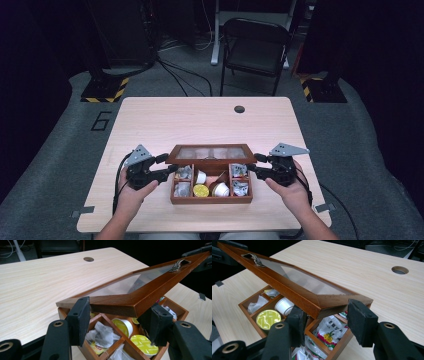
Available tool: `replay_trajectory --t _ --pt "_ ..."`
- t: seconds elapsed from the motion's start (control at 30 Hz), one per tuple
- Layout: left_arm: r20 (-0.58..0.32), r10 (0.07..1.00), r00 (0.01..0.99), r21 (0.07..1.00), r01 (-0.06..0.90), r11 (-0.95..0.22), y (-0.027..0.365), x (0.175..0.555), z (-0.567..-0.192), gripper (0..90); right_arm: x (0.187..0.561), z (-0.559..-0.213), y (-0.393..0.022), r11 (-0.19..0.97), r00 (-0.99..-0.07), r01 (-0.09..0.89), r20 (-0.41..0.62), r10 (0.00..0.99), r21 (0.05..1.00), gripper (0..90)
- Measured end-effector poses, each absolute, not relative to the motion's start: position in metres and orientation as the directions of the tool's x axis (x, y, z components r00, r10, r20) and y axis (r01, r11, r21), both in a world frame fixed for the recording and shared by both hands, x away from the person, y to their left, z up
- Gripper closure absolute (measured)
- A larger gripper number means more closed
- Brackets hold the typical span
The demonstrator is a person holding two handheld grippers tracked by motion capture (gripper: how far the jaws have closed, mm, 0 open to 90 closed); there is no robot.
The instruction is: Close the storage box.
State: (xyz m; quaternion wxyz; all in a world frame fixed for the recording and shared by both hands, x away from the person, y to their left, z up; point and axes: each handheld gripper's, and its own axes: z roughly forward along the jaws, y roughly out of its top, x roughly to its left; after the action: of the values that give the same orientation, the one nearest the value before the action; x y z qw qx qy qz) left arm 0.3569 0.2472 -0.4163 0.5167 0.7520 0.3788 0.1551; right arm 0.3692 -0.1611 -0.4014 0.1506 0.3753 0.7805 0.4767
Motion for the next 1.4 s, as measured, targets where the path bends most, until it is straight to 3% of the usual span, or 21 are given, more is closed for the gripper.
replay_trajectory --t 0.83,1.4 --pt "-0.191 0.721 0.666 0.851 0.478 -0.216 0.246 0.333 -0.459 42.7 0.344 -0.446 -0.162 0.313 -0.688 0.477 0.128 0.714 0.821 47.9" --pt "-0.16 0.712 0.684 0.816 0.497 -0.294 0.243 0.328 -0.473 42.9 0.336 -0.464 -0.163 0.358 -0.695 0.491 0.11 0.71 0.794 46.3"
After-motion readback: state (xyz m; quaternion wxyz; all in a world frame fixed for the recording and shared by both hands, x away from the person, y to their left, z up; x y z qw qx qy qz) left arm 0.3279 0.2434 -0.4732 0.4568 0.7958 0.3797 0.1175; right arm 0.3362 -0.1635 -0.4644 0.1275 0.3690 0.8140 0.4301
